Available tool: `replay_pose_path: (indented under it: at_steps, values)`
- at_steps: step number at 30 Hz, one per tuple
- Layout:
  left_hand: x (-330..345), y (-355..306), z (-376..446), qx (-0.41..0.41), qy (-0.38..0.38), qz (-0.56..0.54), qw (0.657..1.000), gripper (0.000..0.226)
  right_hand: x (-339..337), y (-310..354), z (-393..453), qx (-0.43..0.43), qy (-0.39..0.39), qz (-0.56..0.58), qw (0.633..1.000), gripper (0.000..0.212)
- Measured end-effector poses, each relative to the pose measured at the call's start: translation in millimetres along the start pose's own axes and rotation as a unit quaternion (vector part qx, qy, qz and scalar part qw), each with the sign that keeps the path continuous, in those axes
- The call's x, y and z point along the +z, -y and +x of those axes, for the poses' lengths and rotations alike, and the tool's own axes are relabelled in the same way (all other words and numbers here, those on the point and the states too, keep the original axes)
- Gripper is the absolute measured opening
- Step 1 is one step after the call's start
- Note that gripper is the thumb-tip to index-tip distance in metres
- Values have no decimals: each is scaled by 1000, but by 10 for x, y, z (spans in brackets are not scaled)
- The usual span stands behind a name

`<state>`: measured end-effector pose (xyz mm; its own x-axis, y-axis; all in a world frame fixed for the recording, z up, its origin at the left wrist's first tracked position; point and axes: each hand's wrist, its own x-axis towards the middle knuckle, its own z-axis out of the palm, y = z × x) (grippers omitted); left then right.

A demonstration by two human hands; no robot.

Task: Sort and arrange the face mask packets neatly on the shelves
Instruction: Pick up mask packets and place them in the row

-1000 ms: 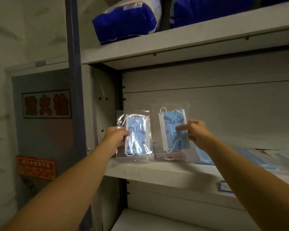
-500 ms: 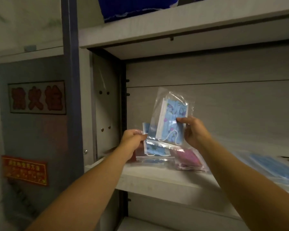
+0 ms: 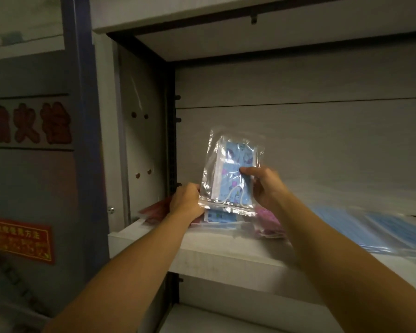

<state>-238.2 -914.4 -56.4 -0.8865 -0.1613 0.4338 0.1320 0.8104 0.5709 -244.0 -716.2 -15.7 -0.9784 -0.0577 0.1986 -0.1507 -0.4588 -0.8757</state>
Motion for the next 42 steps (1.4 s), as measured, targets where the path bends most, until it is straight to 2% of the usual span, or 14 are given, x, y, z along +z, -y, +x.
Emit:
replay_pose_path:
  at_steps: [4,8,16,20,23,27,30,33,34,35,37,40,42]
  values:
    - [51,86,15,36,-21,148,988,28,-14,2,-59,-21,2,-17,1000,17]
    - [98,111,44,52,-24,191,980,52,-47,24,-99,-37,-4,2,999,21]
    - [30,61,-35,72,-66,180,979,29,-119,26,-60,-39,-37,-39,998,25]
    - [-8,83,-50,55,-103,157,981,33,-133,-30,5,-34,-61,-95,993,26]
    - [-23,95,-48,28,-119,130,984,32,-120,-119,51,-42,-74,-185,979,25]
    - [-16,103,-52,14,-113,127,985,35,-110,-276,68,-76,-38,-377,922,12]
    - [-31,93,-61,11,-105,132,986,36,-140,-375,128,-75,-18,-492,867,23]
    - [-39,84,-69,22,-99,136,986,35,-182,-363,162,-116,-21,-667,736,46]
    - [-42,82,-77,27,-95,137,986,34,-186,-352,155,-122,-16,-704,700,47]
    - [-41,81,-83,33,-89,137,986,33,-180,-343,125,-123,-11,-723,680,45]
    - [-31,95,-82,43,-71,133,988,32,-185,-350,104,-115,-7,-738,664,44]
    - [-26,105,-77,43,-53,129,989,32,-193,-357,103,-104,-18,-744,660,41]
    - [-14,120,-63,47,-52,132,989,30,-205,-371,128,-85,-33,-746,660,67]
